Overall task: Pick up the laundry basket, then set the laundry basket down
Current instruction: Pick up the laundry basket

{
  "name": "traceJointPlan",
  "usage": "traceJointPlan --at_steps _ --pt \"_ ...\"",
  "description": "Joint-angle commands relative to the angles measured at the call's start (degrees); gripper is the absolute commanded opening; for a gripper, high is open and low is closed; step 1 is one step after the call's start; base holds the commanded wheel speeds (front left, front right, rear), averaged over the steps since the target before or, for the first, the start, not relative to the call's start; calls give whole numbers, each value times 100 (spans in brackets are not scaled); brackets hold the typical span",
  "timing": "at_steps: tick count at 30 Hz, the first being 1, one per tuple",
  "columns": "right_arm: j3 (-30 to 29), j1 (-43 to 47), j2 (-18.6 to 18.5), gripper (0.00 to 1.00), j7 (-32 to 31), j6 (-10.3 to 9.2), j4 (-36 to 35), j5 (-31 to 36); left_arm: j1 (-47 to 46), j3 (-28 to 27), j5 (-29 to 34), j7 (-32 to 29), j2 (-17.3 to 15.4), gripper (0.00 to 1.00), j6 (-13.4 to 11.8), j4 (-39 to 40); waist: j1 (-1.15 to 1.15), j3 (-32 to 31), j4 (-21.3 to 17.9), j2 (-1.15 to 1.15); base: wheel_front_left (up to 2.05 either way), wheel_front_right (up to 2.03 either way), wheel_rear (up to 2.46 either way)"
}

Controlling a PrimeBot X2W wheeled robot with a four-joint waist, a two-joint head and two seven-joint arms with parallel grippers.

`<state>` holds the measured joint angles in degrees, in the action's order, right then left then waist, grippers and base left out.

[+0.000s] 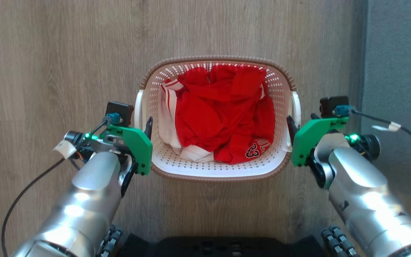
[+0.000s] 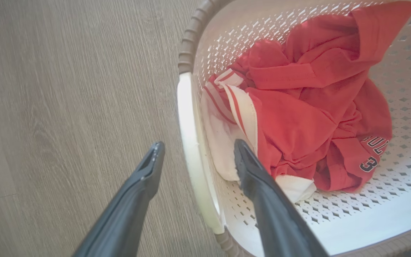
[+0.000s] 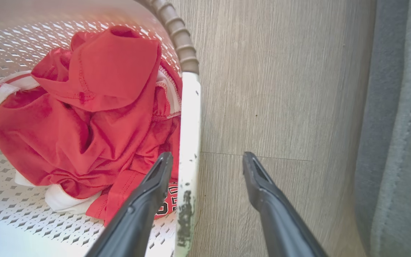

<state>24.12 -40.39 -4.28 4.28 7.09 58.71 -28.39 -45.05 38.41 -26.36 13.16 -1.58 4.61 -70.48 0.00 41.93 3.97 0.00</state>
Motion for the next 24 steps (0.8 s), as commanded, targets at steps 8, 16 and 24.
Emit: traceJointPlan --at_steps 8,16,24 --pt "266 -77 -13 100 -139 40 77 -153 -179 286 -261 -209 -130 100 24 -75 0 209 27 0 0 0 0" --pt "524 -257 19 100 -479 40 121 -413 -413 702 -363 -482 -130 100 83 -133 0 445 44 0 0 0 0" --pt "650 -538 41 100 -440 40 315 -454 -604 1036 -557 -639 -130 100 134 -75 0 661 80 0 0 0 0"
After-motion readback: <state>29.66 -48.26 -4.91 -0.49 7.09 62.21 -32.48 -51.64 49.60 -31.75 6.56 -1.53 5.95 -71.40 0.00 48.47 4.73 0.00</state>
